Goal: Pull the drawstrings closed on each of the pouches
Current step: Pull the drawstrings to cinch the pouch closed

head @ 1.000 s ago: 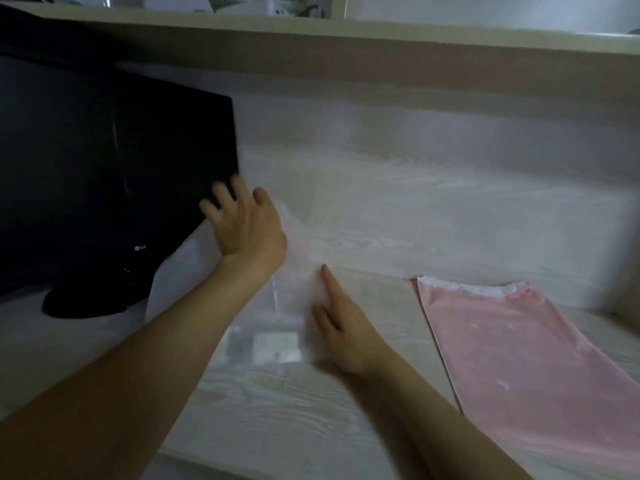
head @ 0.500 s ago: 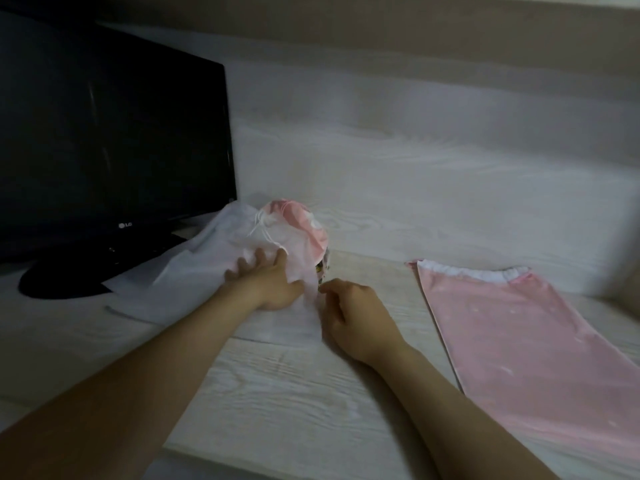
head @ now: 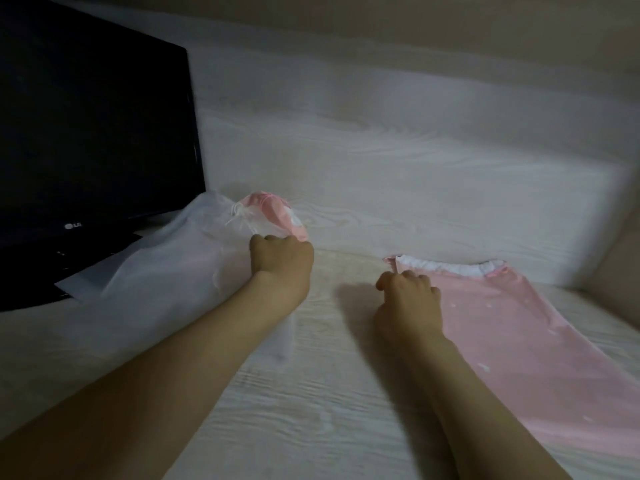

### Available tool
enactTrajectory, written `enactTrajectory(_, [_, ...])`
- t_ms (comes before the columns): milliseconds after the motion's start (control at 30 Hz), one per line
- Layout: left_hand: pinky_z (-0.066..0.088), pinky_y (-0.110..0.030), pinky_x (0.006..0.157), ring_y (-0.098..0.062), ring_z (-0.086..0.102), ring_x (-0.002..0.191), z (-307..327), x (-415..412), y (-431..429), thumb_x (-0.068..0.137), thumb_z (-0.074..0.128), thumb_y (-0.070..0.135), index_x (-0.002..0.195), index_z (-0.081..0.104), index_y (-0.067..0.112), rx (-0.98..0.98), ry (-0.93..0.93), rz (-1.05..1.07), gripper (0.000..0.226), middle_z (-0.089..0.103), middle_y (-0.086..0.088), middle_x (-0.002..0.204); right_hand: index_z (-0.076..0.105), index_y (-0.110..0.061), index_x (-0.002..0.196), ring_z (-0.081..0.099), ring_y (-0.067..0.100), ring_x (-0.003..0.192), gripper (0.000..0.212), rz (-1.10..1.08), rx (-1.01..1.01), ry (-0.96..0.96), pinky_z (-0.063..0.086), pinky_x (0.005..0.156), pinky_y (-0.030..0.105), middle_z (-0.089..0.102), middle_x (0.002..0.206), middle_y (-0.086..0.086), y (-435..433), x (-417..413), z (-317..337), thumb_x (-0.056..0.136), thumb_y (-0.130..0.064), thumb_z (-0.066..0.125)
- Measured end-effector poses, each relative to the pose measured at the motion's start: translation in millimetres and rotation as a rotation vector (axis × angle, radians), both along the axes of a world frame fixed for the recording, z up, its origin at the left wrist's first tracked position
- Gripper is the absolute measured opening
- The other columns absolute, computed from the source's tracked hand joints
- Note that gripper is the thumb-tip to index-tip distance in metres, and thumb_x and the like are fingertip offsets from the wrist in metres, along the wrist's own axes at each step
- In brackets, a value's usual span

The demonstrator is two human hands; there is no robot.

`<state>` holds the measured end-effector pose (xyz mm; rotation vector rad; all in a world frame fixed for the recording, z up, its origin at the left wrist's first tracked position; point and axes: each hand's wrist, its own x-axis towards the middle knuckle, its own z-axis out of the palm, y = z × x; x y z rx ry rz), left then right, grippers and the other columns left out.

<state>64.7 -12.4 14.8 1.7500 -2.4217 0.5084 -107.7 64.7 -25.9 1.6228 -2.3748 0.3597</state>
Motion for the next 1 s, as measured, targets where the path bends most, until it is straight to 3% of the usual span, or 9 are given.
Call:
enactTrajectory(100, [0.035, -0.037, 0.083, -0.030, 0.068, 0.107, 0, -21, 5, 0.092, 0.063, 0.002, 0.107, 0.058, 0.021, -0.086, 0.057, -0.117, 0.024, 0.067, -0.005, 0.114, 0.055, -0.013, 0.124, 0.056, 0.039, 0.117, 0.033, -0.118, 0.087, -0.111, 0.045, 0.100, 0.045, 0.059, 0.124, 0.015, 6, -17, -3, 0.091, -0.011, 0.052])
enactTrajectory(233, [0.030, -0.035, 0.072, -0.032, 0.065, 0.093, -24, -32, 1, 0.096, 0.055, 0.015, 0.089, 0.042, 0.020, -0.194, 0.217, -0.322, 0.015, 0.068, -0.007, 0.098, 0.055, -0.010, 0.127, 0.060, 0.035, 0.118, 0.030, -0.120, 0.091, -0.111, 0.049, 0.095, 0.039, 0.060, 0.127, 0.014, 8, -30, -3, 0.099, -0.008, 0.046])
enactTrajectory(433, [0.049, -0.036, 0.071, -0.024, 0.065, 0.084, -46, -23, -6, 0.091, 0.062, 0.023, 0.087, 0.066, 0.020, -0.120, 0.549, -0.471, 0.007, 0.068, 0.001, 0.088, 0.058, -0.012, 0.119, 0.063, 0.033, 0.109, 0.020, -0.096, -0.027, -0.045, 0.045, 0.080, 0.037, 0.064, 0.117, 0.011, 7, -26, 3, 0.102, -0.013, 0.047])
enactTrajectory(567, [0.057, -0.040, 0.077, -0.022, 0.068, 0.087, -48, -19, -6, 0.087, 0.069, 0.022, 0.086, 0.069, 0.022, -0.060, 0.763, -0.478, 0.002, 0.070, 0.003, 0.089, 0.058, -0.017, 0.124, 0.065, 0.036, 0.108, 0.026, -0.062, -0.289, -0.111, 0.048, 0.084, 0.041, 0.061, 0.130, 0.015, 11, -20, 13, 0.102, -0.009, 0.046])
enactTrajectory(733, [0.053, -0.037, 0.073, -0.035, 0.068, 0.088, -40, -14, -12, 0.078, 0.075, 0.037, 0.074, 0.059, 0.016, -0.069, 0.913, -0.307, 0.026, 0.068, -0.006, 0.082, 0.060, -0.012, 0.115, 0.047, 0.022, 0.086, 0.032, 0.072, -0.859, -0.394, 0.024, 0.072, 0.030, 0.055, 0.099, 0.001, 22, -1, 27, 0.094, 0.005, 0.044])
enactTrajectory(800, [0.051, -0.037, 0.078, -0.035, 0.066, 0.095, -37, -12, -15, 0.078, 0.080, 0.041, 0.088, 0.063, 0.018, -0.122, 0.974, -0.290, 0.031, 0.067, -0.007, 0.090, 0.057, -0.013, 0.108, 0.050, 0.016, 0.081, 0.031, 0.113, -0.986, -0.509, 0.029, 0.069, 0.029, 0.059, 0.093, 0.001, 29, 4, 31, 0.090, 0.008, 0.041])
enactTrajectory(867, [0.052, -0.037, 0.096, -0.034, 0.064, 0.115, -36, -12, -18, 0.075, 0.089, 0.038, 0.129, 0.062, 0.008, -0.082, 1.059, -0.344, 0.068, 0.067, -0.012, 0.119, 0.052, -0.014, 0.097, 0.050, 0.004, 0.069, 0.028, 0.185, -1.050, -0.661, 0.035, 0.059, 0.023, 0.059, 0.081, 0.001, 34, 6, 36, 0.090, 0.008, 0.038])
enactTrajectory(933, [0.045, -0.032, 0.114, -0.034, 0.050, 0.138, -36, -12, -21, 0.070, 0.094, 0.028, 0.162, 0.030, 0.015, -0.013, 1.170, -0.482, 0.112, 0.043, -0.010, 0.156, 0.049, -0.011, 0.091, 0.045, 0.002, 0.064, 0.024, 0.274, -1.091, -0.757, 0.036, 0.057, 0.022, 0.053, 0.075, -0.004, 36, 2, 40, 0.091, 0.008, 0.036])
enactTrajectory(1000, [0.038, -0.025, 0.119, -0.030, 0.035, 0.151, -33, -12, -21, 0.072, 0.091, 0.015, 0.168, 0.011, 0.022, -0.039, 1.201, -0.585, 0.125, 0.026, -0.005, 0.168, 0.048, -0.009, 0.088, 0.044, 0.007, 0.067, 0.021, 0.377, -1.080, -0.791, 0.038, 0.060, 0.029, 0.050, 0.074, -0.004, 35, -2, 41, 0.094, 0.007, 0.035])
